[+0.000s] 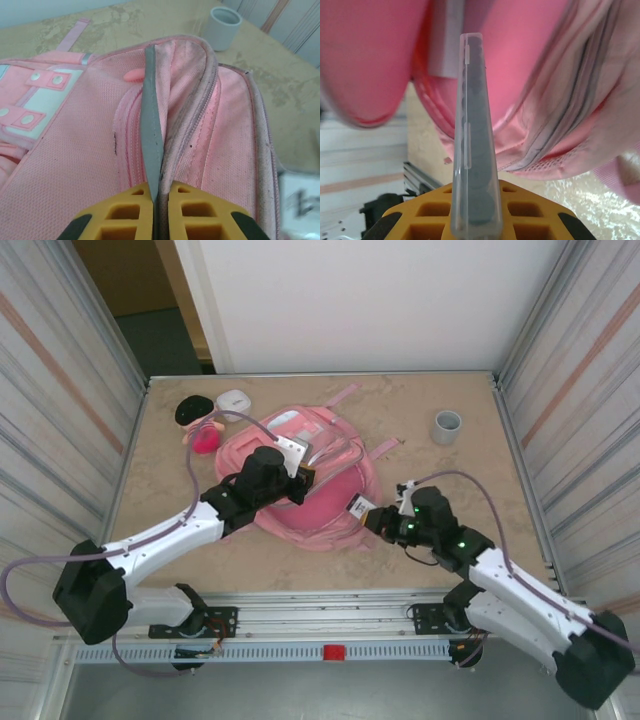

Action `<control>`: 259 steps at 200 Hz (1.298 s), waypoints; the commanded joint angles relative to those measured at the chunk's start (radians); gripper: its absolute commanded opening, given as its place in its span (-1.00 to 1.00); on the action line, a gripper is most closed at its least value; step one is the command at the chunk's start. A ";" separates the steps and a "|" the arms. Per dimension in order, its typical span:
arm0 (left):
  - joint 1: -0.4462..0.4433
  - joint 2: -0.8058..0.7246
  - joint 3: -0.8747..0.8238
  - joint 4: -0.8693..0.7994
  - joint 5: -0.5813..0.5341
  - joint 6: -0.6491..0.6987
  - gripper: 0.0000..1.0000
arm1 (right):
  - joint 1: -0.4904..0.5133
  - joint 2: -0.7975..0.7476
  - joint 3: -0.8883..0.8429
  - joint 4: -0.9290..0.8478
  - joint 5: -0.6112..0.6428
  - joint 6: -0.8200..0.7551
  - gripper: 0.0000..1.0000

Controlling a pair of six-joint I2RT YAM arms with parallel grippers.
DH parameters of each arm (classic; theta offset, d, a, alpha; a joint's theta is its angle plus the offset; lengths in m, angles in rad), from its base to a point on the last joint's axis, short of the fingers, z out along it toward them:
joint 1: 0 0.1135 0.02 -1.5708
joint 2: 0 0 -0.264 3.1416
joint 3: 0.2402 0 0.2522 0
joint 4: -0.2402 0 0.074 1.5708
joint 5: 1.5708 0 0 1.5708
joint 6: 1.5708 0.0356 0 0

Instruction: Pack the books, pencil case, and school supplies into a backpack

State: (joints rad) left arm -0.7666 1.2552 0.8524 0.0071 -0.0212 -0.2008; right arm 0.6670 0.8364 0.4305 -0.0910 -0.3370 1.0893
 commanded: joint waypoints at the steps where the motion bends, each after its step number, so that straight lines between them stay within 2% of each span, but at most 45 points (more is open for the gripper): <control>1: 0.000 -0.063 0.040 0.126 0.049 -0.095 -1.00 | 0.049 0.112 0.025 0.240 0.020 0.067 -0.74; 34: 0.000 -0.061 0.049 0.142 0.073 -0.130 -1.00 | 0.096 0.375 0.064 0.561 0.120 0.188 -0.75; 64: 0.000 -0.065 0.058 0.128 0.073 -0.141 -1.00 | 0.117 0.647 0.170 0.790 0.198 0.285 -0.77; 96: -0.002 -0.083 0.060 0.115 0.066 -0.140 -1.00 | 0.121 0.868 0.288 0.881 0.264 0.377 -0.74; 125: -0.002 -0.093 0.061 0.103 0.048 -0.134 -1.00 | 0.119 0.977 0.330 0.912 0.345 0.411 -0.63; 145: 0.000 -0.090 0.060 0.102 0.044 -0.133 -1.00 | 0.118 0.983 0.343 0.863 0.371 0.403 -0.53; 171: -0.001 -0.081 0.058 0.106 0.048 -0.139 -1.00 | 0.116 0.942 0.336 0.772 0.368 0.381 -0.19; 184: -0.001 -0.074 0.056 0.108 0.043 -0.136 -1.00 | 0.117 0.909 0.313 0.745 0.365 0.373 -0.08; 217: 0.000 -0.065 0.054 0.076 -0.012 -0.109 -1.00 | 0.130 0.790 0.222 0.681 0.360 0.345 0.04; 259: 0.006 -0.065 0.031 0.057 -0.066 -0.073 -1.00 | 0.139 0.626 0.172 0.491 0.289 0.254 0.15</control>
State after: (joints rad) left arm -0.7650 1.2209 0.8528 0.0170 -0.0319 -0.3050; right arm 0.7975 1.5585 0.6312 0.5381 -0.0189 1.4189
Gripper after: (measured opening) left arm 0.105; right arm 0.563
